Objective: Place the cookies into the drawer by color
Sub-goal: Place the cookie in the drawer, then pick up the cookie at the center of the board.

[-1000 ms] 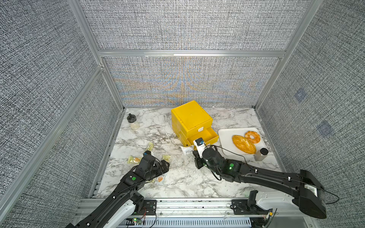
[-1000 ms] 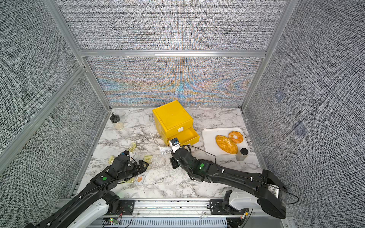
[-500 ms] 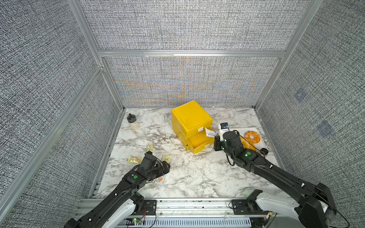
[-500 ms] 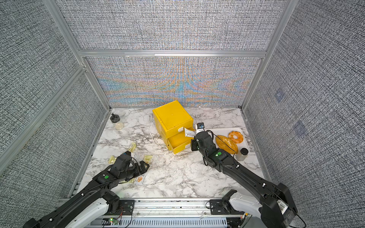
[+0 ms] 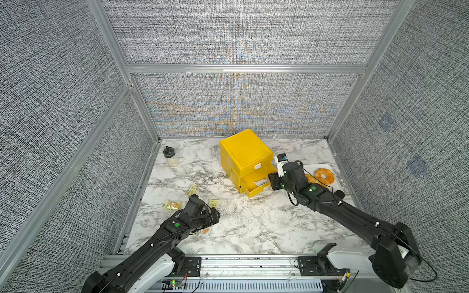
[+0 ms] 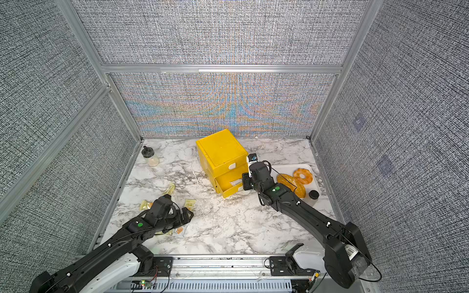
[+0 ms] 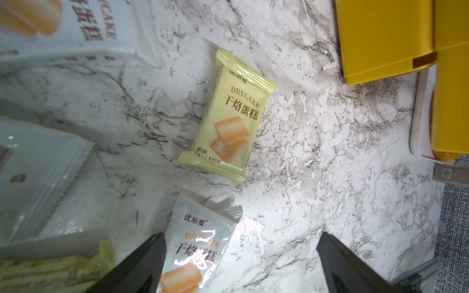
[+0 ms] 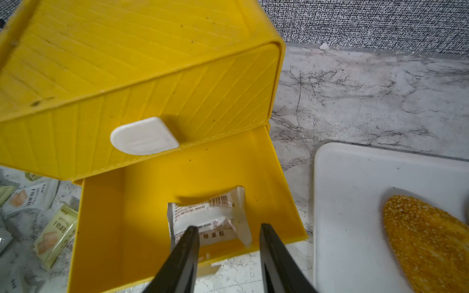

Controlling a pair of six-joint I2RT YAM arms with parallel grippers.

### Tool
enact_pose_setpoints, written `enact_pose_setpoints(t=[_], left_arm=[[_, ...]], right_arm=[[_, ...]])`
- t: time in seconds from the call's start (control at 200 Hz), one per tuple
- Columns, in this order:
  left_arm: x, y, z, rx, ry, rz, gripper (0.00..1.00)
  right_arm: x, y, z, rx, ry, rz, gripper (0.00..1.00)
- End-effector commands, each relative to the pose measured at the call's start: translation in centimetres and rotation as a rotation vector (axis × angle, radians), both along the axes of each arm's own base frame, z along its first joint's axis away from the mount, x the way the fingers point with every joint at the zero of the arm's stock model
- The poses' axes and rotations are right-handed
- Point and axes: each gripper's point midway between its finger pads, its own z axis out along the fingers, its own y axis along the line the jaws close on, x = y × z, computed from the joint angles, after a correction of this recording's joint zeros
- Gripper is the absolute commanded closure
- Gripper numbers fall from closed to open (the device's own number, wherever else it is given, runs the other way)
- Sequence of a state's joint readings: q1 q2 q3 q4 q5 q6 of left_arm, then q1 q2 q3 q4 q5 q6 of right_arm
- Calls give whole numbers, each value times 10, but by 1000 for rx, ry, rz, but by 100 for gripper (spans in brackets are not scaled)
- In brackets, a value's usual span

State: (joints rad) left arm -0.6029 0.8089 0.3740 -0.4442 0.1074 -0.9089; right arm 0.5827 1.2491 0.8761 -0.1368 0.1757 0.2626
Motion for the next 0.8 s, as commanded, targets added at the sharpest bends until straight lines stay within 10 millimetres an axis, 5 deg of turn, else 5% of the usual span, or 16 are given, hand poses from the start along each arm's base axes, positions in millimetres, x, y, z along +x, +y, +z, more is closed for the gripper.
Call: enact_pose_setpoints(t=[0.0, 0.3, 0.53, 0.796], left_arm=[[1, 1, 0, 22, -4, -9, 1], [-4, -1, -11, 69, 34, -31, 9], [-6, 3, -19, 139, 53, -34, 9], [-21, -28, -1, 49, 37, -111, 9]], right_arm=[[-7, -2, 5, 12, 6, 9, 52], [-42, -5, 30, 120, -23, 73, 30], [-75, -11, 3, 163, 20, 122, 26], [-89, -20, -16, 171, 48, 112, 25]])
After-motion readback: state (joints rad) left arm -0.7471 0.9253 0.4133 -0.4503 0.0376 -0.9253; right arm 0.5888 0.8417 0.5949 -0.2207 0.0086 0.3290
